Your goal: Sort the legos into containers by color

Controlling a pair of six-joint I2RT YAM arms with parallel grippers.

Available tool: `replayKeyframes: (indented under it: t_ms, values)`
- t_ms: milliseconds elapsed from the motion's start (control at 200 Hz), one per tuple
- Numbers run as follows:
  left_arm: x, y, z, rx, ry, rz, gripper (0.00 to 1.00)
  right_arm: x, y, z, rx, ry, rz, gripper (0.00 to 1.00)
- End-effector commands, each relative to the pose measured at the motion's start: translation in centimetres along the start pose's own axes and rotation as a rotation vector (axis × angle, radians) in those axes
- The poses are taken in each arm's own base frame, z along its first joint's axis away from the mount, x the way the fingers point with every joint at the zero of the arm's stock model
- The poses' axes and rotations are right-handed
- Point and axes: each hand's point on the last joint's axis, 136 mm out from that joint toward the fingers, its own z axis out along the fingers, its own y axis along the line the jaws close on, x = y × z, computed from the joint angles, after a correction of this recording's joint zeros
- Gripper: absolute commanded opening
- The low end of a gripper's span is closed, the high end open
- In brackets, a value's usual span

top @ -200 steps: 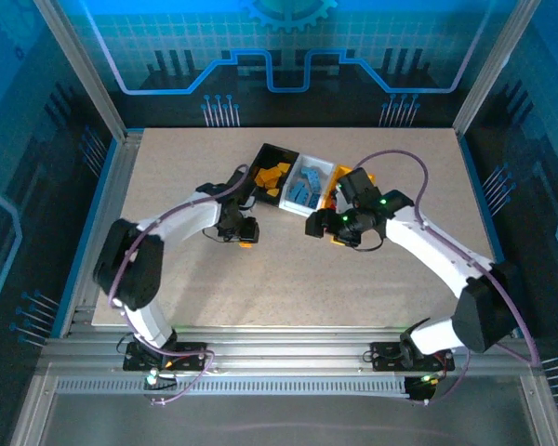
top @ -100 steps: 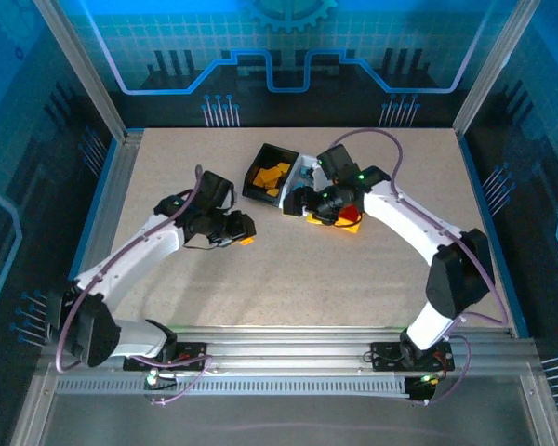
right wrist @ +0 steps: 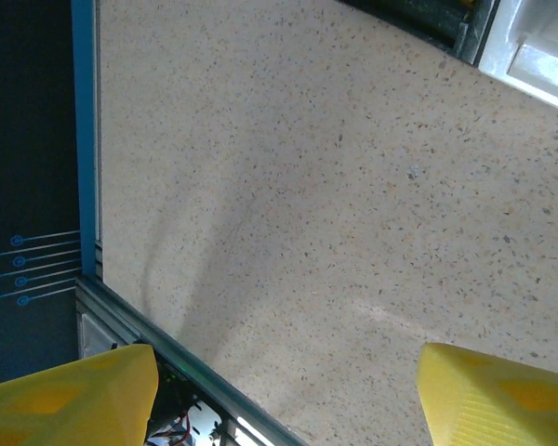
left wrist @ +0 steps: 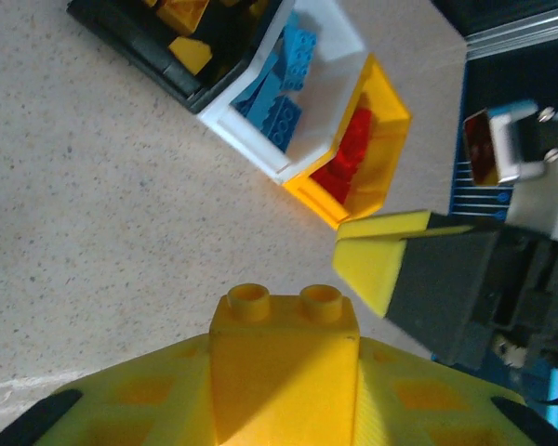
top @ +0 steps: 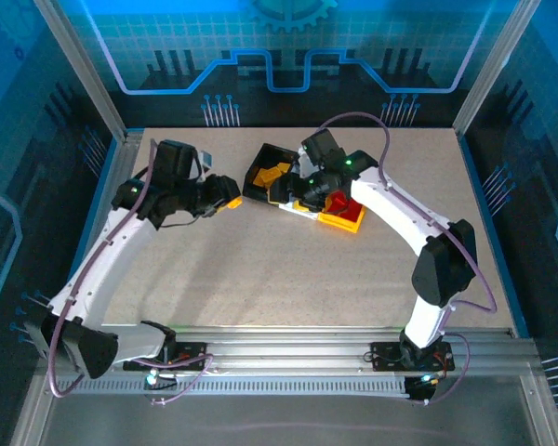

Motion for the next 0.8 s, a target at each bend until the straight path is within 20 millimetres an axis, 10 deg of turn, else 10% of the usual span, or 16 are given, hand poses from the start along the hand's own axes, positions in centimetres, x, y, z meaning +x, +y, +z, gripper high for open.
replayKeyframes:
  t_ms: [0,795]
  values:
    - [-0.9,-1.6,-0.4,0.074,0.038,0.016,0.36,0.6,1.0,-2.6,0.041,-0.023,0.019,0.75]
    - [-9.2,-3.8,7.9,0.246,0.019,-0.003,0.36,4.1,2.5,-11.2,0.192,-0.197,0.042,0.75]
